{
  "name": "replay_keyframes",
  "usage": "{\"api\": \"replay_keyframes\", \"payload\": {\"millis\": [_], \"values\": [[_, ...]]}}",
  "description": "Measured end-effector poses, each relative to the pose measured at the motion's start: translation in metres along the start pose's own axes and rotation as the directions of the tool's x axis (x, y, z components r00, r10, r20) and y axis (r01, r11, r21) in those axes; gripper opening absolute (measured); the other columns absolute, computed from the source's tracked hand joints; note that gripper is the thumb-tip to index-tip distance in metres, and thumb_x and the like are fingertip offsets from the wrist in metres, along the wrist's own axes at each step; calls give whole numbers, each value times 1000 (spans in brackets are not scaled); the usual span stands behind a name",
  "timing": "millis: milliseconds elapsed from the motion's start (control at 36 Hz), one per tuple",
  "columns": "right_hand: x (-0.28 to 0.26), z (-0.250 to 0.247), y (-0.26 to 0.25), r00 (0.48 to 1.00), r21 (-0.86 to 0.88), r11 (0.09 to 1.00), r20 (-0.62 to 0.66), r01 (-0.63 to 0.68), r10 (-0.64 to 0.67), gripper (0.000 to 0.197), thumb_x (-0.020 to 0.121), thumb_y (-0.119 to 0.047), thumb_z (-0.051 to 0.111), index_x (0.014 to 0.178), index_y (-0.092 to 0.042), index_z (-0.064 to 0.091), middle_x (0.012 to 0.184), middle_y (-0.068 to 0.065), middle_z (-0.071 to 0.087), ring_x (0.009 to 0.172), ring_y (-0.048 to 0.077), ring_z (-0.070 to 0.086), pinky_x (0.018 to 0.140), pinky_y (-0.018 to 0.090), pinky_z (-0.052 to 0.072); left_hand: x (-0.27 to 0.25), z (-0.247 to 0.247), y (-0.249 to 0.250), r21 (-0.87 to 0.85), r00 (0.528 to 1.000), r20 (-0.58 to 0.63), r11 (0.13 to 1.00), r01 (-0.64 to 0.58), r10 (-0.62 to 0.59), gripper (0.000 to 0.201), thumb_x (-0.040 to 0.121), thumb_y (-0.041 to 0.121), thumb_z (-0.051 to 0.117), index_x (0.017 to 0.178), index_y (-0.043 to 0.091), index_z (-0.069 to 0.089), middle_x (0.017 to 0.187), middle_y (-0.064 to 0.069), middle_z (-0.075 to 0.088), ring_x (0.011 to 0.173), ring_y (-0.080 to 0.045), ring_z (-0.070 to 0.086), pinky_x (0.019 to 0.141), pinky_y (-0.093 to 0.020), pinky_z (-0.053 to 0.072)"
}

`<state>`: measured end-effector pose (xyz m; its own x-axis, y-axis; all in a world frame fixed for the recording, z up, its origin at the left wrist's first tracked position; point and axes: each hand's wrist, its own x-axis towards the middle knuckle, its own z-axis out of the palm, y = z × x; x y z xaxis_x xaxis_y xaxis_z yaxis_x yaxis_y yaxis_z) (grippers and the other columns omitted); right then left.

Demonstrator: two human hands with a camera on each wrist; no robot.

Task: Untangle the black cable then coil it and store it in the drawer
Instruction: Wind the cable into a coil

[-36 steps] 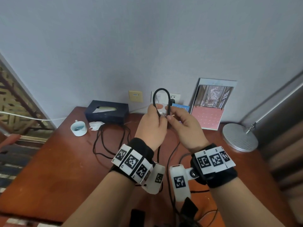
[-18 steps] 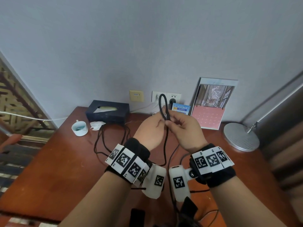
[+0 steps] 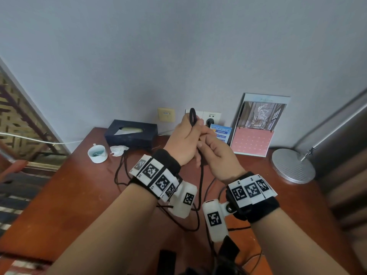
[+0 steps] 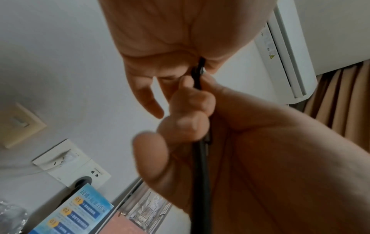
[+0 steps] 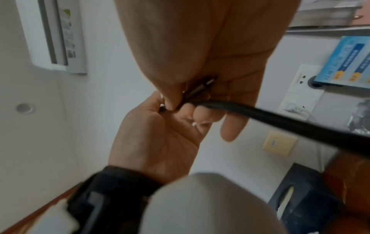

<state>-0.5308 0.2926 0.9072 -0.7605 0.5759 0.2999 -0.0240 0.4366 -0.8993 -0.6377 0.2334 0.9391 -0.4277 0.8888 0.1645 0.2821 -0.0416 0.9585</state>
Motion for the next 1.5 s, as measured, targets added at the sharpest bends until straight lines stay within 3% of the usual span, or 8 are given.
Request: {"api": "replay_keyframes", "payload": {"millis": [167,361,444,556,861,1111,1333,1500], "values": [[-3,6,5,982,312,932,108,-183,156,32,102,-13,36,73,-12,49,55,6,45,43,18,41,41,22,35,2,1,7,-87,996,-84,996,-5,-2,45,106,26,32,110,-14,53,83,-8,72,51,-1,64,46,-13,46],[-1,9,3,964,524,810,174,-262,200,45,103,-20,30,62,-19,49,50,-2,32,42,10,21,42,20,16,3,5,7,-364,999,-10,930,39,-46,15,103,17,42,101,5,52,81,-17,71,89,-30,72,74,-29,57],[1,7,4,959,482,831,189,-279,213,51,103,-22,31,56,-25,53,48,-2,32,39,9,22,40,18,18,3,3,7,-326,996,-84,944,-39,12,27,105,15,36,90,13,58,55,-4,58,80,-37,71,72,-35,55],[-3,2,15,968,385,893,176,-235,179,34,96,-29,40,67,-20,56,51,-1,33,41,11,25,40,20,23,11,-2,5,-459,975,-219,880,-121,19,27,106,16,33,88,13,53,46,4,32,39,-12,40,50,-30,45],[-15,-17,43,974,-92,979,118,-184,195,16,89,-32,55,78,-22,58,57,-13,43,54,6,37,57,23,32,21,-27,-7,-171,919,-384,971,-166,89,21,100,24,37,88,26,54,52,13,37,43,-7,33,46,-26,29],[4,-43,12,973,-410,886,163,215,-160,11,86,-22,61,88,-14,68,80,-9,64,77,-1,57,73,17,44,16,-21,-18,-59,980,-75,982,181,-185,25,100,31,46,105,11,59,64,4,39,39,-6,32,39,-20,27],[16,-37,3,982,-365,917,-30,161,-185,29,68,-33,81,81,-18,60,57,-13,48,56,4,45,55,20,38,-6,-5,-11,-45,969,215,990,137,-124,41,95,52,45,102,14,61,91,-7,69,79,-16,65,77,-33,54],[19,-37,-1,994,-289,957,-93,30,-60,45,63,-35,83,76,-16,44,58,-11,43,50,1,39,49,13,32,-11,-5,-15,-279,920,373,932,231,-116,16,88,17,69,100,10,61,66,-6,56,43,-14,51,43,-22,43]]}}
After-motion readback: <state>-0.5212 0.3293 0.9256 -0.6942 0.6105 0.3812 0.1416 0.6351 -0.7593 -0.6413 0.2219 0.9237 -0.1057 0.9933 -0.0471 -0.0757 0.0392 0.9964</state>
